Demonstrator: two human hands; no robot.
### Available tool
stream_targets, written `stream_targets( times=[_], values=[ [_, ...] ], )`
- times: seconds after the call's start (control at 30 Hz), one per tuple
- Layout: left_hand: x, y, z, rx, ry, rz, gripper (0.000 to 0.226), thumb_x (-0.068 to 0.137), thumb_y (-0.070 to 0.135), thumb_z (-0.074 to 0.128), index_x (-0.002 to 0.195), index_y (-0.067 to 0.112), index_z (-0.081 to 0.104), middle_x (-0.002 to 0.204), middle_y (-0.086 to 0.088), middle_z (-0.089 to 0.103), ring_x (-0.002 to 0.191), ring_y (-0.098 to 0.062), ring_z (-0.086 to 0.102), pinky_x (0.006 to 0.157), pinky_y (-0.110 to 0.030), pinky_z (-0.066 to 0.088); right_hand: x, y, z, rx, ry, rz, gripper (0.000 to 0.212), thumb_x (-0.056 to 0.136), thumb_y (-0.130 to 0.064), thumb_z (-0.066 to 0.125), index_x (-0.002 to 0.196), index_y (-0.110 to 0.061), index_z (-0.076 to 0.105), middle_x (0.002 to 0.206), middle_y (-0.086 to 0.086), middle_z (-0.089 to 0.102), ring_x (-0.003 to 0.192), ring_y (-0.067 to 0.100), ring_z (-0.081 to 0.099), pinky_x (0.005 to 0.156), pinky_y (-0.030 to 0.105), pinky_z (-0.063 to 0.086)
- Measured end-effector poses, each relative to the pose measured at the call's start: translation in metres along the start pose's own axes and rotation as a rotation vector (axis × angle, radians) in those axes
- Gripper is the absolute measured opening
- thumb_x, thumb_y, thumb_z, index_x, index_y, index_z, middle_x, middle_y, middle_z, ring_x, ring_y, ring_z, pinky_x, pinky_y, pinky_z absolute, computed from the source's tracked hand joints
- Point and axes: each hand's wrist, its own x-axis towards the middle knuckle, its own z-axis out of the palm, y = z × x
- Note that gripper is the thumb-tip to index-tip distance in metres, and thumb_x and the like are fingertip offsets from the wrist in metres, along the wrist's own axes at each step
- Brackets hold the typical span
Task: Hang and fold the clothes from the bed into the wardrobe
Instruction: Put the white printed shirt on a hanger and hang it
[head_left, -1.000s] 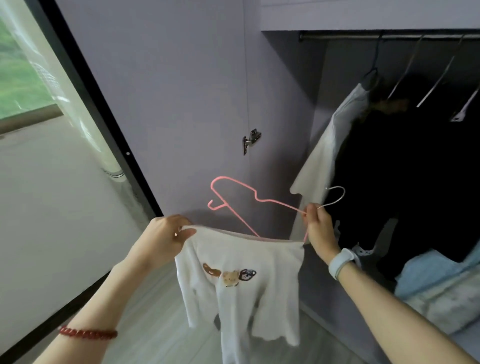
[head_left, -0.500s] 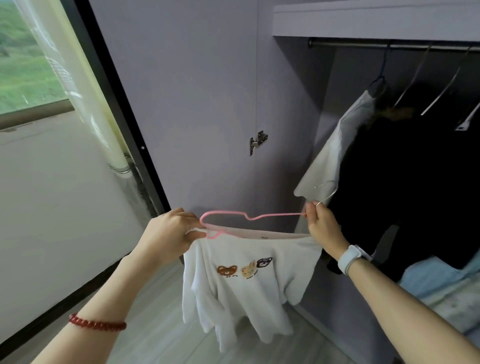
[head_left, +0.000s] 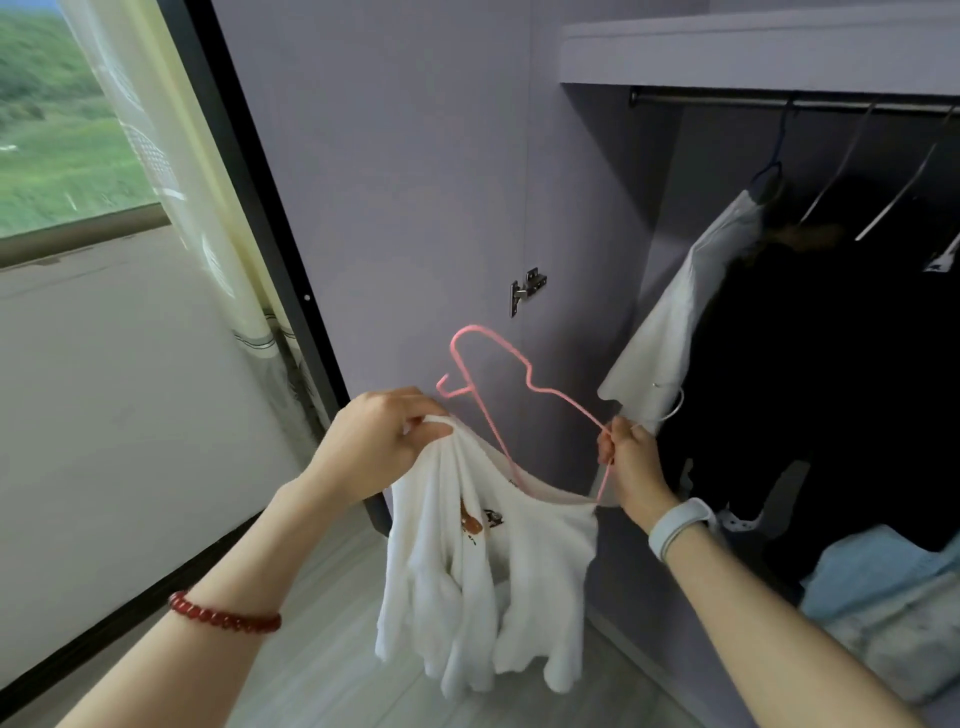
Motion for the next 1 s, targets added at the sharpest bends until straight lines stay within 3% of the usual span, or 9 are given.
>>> stream_targets(
  times=[0.1, 0.27, 0.37, 0.47, 0.6, 0.67, 0.77, 0.83, 1.0],
  values=[
    [0.014, 0.016, -0.006, -0.100, 0.081, -0.005, 0.011, 0.087, 0.020, 0.065, 0.092, 0.015, 0.074, 0.084, 0.013, 0.062, 0.073, -0.013, 0.057, 0.074, -0.026, 0.044, -0.003, 0.008, 0.019, 0.144, -0.055, 0.077, 0.040, 0.100, -0.008, 0.025, 0.061, -0.017, 0.027, 0.034, -0.011, 0.030, 0.034, 0.005, 0.026, 0.050, 0.024, 0.018],
    [0.030, 0.027, -0.020, -0.208, 0.268, -0.085, 0.010, 0.086, 0.014, 0.065, 0.091, 0.013, 0.074, 0.078, 0.009, 0.063, 0.067, 0.004, 0.054, 0.066, -0.003, 0.036, -0.022, 0.016, 0.052, 0.214, -0.162, 0.076, 0.041, 0.099, -0.002, 0.025, 0.061, -0.015, 0.028, 0.033, -0.009, 0.029, 0.030, 0.002, 0.026, 0.048, 0.021, 0.020],
    [0.024, 0.017, -0.032, -0.176, 0.290, -0.122, 0.010, 0.086, 0.015, 0.065, 0.091, 0.012, 0.074, 0.077, 0.013, 0.062, 0.066, 0.005, 0.055, 0.067, -0.010, 0.041, -0.012, 0.018, 0.046, 0.138, -0.168, 0.033, 0.043, 0.098, -0.002, 0.027, 0.057, -0.015, 0.031, 0.036, -0.008, 0.030, 0.034, 0.004, 0.027, 0.048, 0.024, 0.023],
    [0.008, -0.003, -0.044, 0.044, 0.178, -0.111, 0.015, 0.090, 0.023, 0.061, 0.098, 0.020, 0.073, 0.080, 0.015, 0.061, 0.072, -0.006, 0.053, 0.070, -0.026, 0.042, -0.001, 0.011, 0.023, -0.092, -0.163, -0.073, 0.042, 0.100, -0.010, 0.032, 0.059, -0.014, 0.040, 0.049, -0.003, 0.039, 0.048, 0.012, 0.035, 0.053, 0.026, 0.031],
    [-0.007, -0.031, -0.046, 0.422, -0.060, -0.082, 0.027, 0.094, 0.042, 0.046, 0.111, 0.032, 0.065, 0.107, 0.018, 0.063, 0.107, -0.008, 0.049, 0.072, -0.027, 0.040, 0.009, -0.016, 0.010, -0.367, -0.181, -0.263, 0.037, 0.099, -0.011, 0.035, 0.063, -0.014, 0.045, 0.061, -0.002, 0.047, 0.058, 0.012, 0.043, 0.064, 0.029, 0.037],
    [-0.010, -0.039, -0.042, 0.486, -0.098, -0.102, 0.030, 0.094, 0.047, 0.042, 0.112, 0.035, 0.063, 0.110, 0.022, 0.061, 0.112, -0.007, 0.046, 0.068, -0.026, 0.038, 0.011, -0.024, 0.013, -0.388, -0.185, -0.292, 0.033, 0.099, -0.012, 0.036, 0.068, -0.011, 0.048, 0.066, -0.002, 0.051, 0.065, 0.015, 0.049, 0.072, 0.032, 0.040],
    [-0.012, -0.044, -0.038, 0.520, -0.091, -0.137, 0.031, 0.095, 0.046, 0.040, 0.114, 0.036, 0.062, 0.113, 0.023, 0.060, 0.113, -0.006, 0.046, 0.066, -0.025, 0.034, 0.008, -0.030, 0.011, -0.284, -0.172, -0.268, 0.029, 0.100, -0.011, 0.035, 0.075, -0.010, 0.049, 0.068, -0.002, 0.049, 0.063, 0.007, 0.046, 0.061, 0.010, 0.039],
    [-0.014, -0.046, -0.037, 0.500, -0.090, -0.151, 0.029, 0.096, 0.044, 0.041, 0.113, 0.035, 0.063, 0.111, 0.022, 0.061, 0.112, -0.006, 0.047, 0.066, -0.025, 0.034, 0.007, -0.034, 0.005, -0.258, -0.153, -0.275, 0.030, 0.100, -0.011, 0.034, 0.073, -0.012, 0.048, 0.069, -0.001, 0.047, 0.062, 0.006, 0.044, 0.057, 0.008, 0.038],
    [-0.012, -0.042, -0.033, 0.442, -0.050, -0.089, 0.026, 0.095, 0.042, 0.045, 0.111, 0.035, 0.065, 0.109, 0.020, 0.062, 0.109, -0.008, 0.051, 0.071, -0.027, 0.045, 0.012, -0.032, 0.007, -0.402, -0.144, -0.343, 0.035, 0.099, -0.010, 0.036, 0.066, -0.017, 0.047, 0.069, -0.006, 0.052, 0.081, 0.023, 0.054, 0.088, 0.037, 0.041]
  ],
)
